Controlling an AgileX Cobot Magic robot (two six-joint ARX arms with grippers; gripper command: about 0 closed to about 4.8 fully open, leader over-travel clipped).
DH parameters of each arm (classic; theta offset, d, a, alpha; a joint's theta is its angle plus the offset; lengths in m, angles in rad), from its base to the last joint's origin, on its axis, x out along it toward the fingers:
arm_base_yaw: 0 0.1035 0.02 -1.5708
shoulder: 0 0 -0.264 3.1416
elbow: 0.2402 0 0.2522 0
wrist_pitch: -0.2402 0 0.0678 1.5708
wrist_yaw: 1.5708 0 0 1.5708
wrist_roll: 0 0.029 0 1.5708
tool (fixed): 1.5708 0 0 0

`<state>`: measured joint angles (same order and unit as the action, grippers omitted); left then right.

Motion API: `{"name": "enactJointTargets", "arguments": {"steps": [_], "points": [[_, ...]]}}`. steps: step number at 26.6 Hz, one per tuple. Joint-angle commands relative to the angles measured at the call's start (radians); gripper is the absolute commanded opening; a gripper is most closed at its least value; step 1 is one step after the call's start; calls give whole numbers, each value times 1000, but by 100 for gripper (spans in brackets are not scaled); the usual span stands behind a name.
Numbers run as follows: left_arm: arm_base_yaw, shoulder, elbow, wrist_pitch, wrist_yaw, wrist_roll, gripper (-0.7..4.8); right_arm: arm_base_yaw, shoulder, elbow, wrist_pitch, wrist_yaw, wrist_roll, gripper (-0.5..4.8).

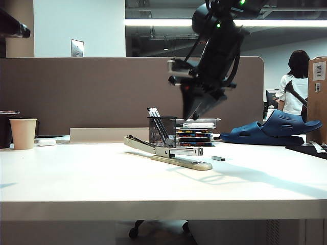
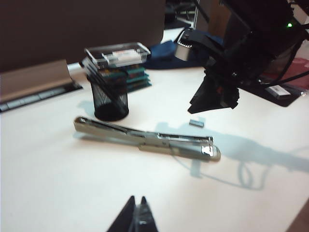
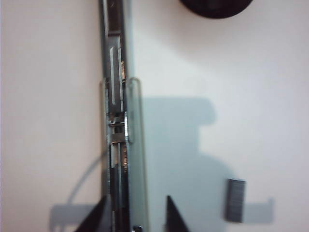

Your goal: Pick up a set of staples and put them into the open stapler.

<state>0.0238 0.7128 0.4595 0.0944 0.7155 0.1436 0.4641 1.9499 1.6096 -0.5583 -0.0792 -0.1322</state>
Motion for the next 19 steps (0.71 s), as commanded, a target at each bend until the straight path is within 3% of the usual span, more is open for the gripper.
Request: {"name": "enactJointTargets", "arguments": {"steps": [1,3,8,19], "points": [[0,-2,5,53,6,6,-5,0,-40,2,-11,57,-3,41],[0,-2,5,71,4,6,-5,0,-63,2,-26,90,-14,-9],[0,-2,5,80,-7,6,-5,-21,-148,0,-77,133,-32,-8],[0,-2,5,80,-200,6,-5,-142,-312,0,-162,129,-8,-9]]}}
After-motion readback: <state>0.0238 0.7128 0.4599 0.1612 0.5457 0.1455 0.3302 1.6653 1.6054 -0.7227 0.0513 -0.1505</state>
